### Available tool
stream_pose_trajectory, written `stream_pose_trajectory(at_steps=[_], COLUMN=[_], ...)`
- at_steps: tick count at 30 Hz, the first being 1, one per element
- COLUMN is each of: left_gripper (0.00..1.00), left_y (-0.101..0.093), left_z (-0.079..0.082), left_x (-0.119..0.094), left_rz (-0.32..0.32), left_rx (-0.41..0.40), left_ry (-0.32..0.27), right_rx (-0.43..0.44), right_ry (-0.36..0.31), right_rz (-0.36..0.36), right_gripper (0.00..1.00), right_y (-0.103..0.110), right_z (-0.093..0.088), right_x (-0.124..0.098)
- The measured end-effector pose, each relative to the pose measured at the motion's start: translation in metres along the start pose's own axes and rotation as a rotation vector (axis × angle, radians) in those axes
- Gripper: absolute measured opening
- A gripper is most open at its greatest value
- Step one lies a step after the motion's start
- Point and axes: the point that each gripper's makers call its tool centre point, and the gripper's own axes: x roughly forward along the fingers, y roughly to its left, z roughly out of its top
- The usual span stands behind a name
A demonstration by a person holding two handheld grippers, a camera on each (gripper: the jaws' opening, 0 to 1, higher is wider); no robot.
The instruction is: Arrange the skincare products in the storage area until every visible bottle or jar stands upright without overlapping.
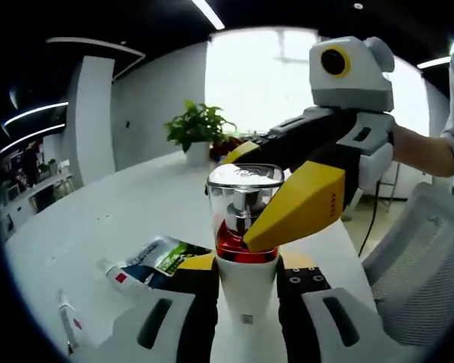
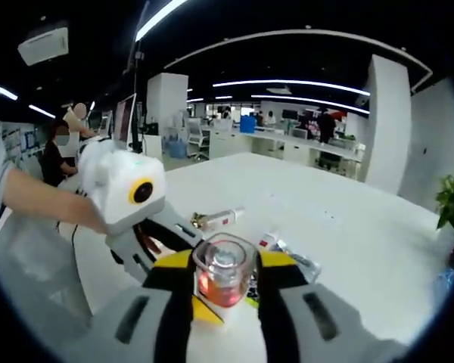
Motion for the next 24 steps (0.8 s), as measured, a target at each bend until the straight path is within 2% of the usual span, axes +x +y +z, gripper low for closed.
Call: stream_pose_trajectory(at_steps=[3,9,13,19,24], left_gripper=[0.28,0.42,0.53,0.68,0.63], left_y=[0.000,0.002,-0.001,0.002,-0.005], left_z=[-0.001,-0.002,-0.002,-0.002,-0.003], left_x=[0.000,-0.005,-0.013,-0.028,-0.042], left_rz=[0.003,0.025,0.021,0.049,0.041], left_rx=[0.005,-0.004,0.001,0.009,0.013], left_ry=[0.014,0.031,0.053,0.080,0.097], right_rx=[0.002,0.014,0.014,0.023,0.021], right_ry=[0.001,0.006,0.013,0.011,0.013], right_rz=[0.005,0.001,0.006,-0.001,-0.009], right_gripper=[0.37,0.44,0.51,0.61,0.73], right_y=[0.001,0.000,0.002,0.001,0.001], right_z=[0.000,-0.002,-0.003,-0.002,-0.002], right_x=[-0.001,-0.002,-0.005,-0.009,-0.013])
